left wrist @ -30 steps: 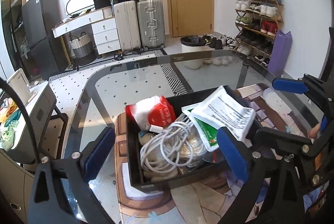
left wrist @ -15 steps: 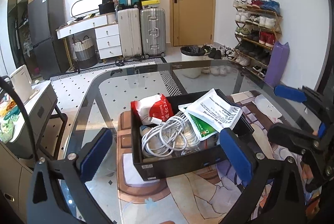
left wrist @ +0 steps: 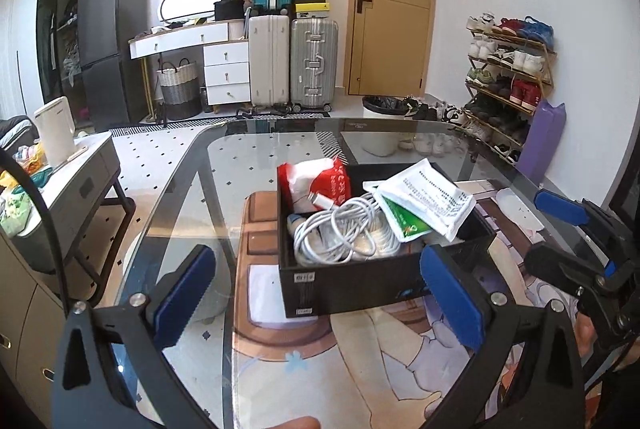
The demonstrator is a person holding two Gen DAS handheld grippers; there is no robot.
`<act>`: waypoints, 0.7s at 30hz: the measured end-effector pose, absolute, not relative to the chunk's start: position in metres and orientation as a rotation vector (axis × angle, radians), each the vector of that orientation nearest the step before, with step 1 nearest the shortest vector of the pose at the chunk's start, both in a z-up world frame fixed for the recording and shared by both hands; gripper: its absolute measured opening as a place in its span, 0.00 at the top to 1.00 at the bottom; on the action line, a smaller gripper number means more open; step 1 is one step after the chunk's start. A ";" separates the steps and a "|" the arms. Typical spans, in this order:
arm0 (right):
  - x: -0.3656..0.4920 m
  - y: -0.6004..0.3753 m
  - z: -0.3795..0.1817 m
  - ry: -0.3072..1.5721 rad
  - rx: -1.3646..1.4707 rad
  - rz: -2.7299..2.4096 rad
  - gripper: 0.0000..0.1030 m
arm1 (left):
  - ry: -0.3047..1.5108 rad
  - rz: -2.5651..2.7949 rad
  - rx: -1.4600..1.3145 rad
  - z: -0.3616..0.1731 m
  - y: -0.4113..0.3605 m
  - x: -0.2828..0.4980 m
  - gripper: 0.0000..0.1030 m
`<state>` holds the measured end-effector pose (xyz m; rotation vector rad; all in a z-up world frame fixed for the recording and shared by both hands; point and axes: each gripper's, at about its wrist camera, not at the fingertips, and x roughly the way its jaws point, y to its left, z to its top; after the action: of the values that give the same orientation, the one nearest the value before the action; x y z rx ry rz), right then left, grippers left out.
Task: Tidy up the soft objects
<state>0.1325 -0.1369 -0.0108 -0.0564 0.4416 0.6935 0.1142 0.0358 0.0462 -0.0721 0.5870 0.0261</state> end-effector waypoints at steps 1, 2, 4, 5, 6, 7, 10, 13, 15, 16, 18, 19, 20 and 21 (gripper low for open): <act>0.133 -0.137 -0.012 0.442 -0.056 0.692 0.01 | 0.585 0.028 -0.070 0.044 0.035 0.113 0.00; 0.133 -0.137 -0.014 0.441 -0.056 0.688 0.01 | 0.581 0.028 -0.069 0.042 0.034 0.112 0.00; 0.134 -0.137 -0.017 0.439 -0.058 0.683 0.01 | 0.578 0.028 -0.067 0.039 0.034 0.111 0.00; 0.134 -0.137 -0.018 0.439 -0.062 0.679 0.01 | 0.576 0.029 -0.067 0.039 0.034 0.110 0.00; 0.134 -0.137 -0.020 0.438 -0.065 0.676 0.01 | 0.571 0.030 -0.068 0.038 0.034 0.110 0.00; 0.135 -0.137 -0.021 0.439 -0.066 0.676 0.01 | 0.567 0.030 -0.070 0.037 0.034 0.109 0.00; 0.137 -0.137 -0.024 0.439 -0.062 0.683 0.01 | 0.552 0.031 -0.077 0.034 0.034 0.107 0.00; 0.137 -0.136 -0.025 0.434 -0.061 0.684 0.01 | 0.534 0.033 -0.081 0.033 0.034 0.106 0.00; 0.137 -0.136 -0.025 0.435 -0.059 0.686 0.01 | 0.529 0.037 -0.079 0.033 0.034 0.106 0.00; 0.137 -0.136 -0.025 0.432 -0.058 0.687 0.01 | 0.525 0.042 -0.078 0.033 0.034 0.106 0.00; 0.137 -0.136 -0.025 0.427 -0.056 0.687 0.01 | 0.524 0.044 -0.079 0.033 0.033 0.107 0.00; 0.137 -0.136 -0.025 0.428 -0.056 0.688 0.01 | 0.522 0.044 -0.079 0.032 0.034 0.107 0.00; 0.137 -0.136 -0.026 0.428 -0.056 0.688 0.01 | 0.519 0.046 -0.077 0.032 0.034 0.107 0.00; 0.136 -0.136 -0.025 0.427 -0.056 0.688 0.01 | 0.520 0.047 -0.074 0.032 0.033 0.107 0.00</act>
<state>0.1362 -0.1359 -0.0253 -0.0564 0.4266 0.6877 0.1074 0.0333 0.0321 -0.0739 0.5197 0.0475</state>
